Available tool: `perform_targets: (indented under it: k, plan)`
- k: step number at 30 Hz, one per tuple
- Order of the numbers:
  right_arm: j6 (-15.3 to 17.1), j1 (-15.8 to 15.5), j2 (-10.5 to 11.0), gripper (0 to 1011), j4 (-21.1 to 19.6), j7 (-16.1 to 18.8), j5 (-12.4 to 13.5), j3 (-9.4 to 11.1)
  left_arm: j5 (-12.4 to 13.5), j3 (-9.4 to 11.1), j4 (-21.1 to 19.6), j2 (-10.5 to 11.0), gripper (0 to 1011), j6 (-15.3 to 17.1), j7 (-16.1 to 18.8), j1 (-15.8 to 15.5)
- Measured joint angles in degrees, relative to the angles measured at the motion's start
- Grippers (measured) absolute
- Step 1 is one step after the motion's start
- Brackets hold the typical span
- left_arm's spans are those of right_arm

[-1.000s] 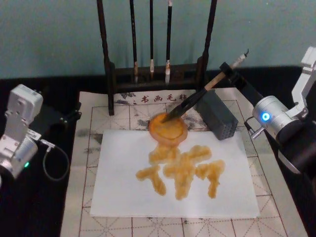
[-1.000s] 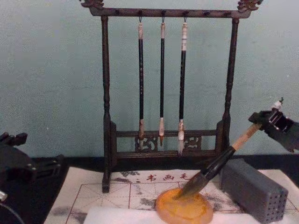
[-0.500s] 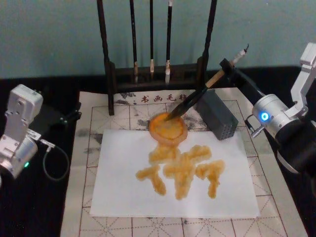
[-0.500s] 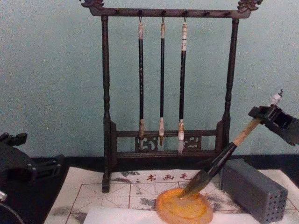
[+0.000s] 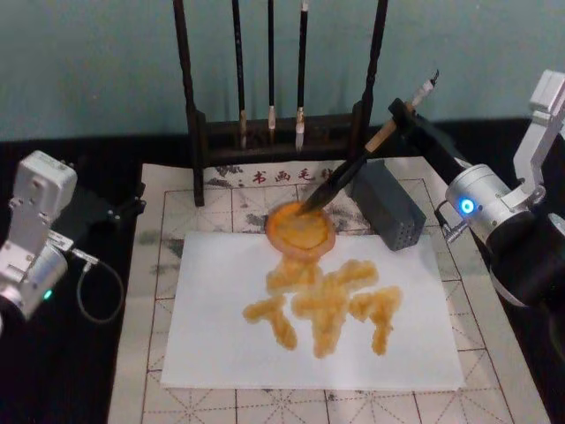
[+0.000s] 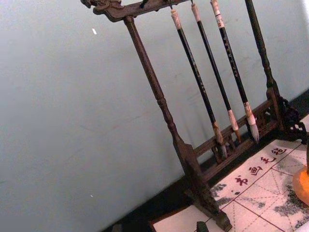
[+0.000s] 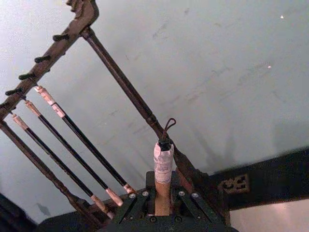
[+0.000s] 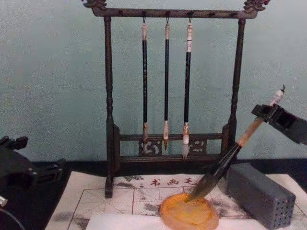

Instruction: Pick up the brush from the inkstone, write on the paper, then place the brush back to its original position.

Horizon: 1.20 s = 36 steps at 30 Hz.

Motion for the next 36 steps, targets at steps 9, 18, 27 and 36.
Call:
perform_targets:
  k: [9, 18, 27, 36]
  plan:
    - [-0.8, -0.2, -0.4, 197, -0.4, 0.1, -2.1, 0.7, 0.0, 0.0, 0.0, 0.0, 1001, 0.0, 0.0, 0.0]
    - [-0.9, -0.7, -0.8, 197, -1.1, 0.3, -3.5, 2.0, 0.0, 0.0, 0.0, 0.0, 1001, 0.0, 0.0, 0.0]
    - [-0.8, -1.3, -1.2, 197, -1.9, 0.2, -4.1, 3.4, 0.0, 0.0, 0.0, 0.0, 1001, 0.0, 0.0, 0.0]
    - [0.9, -2.4, -1.5, 197, -4.0, 0.9, -3.8, 5.0, 0.0, 0.0, 0.0, 0.0, 1001, 0.0, 0.0, 0.0]
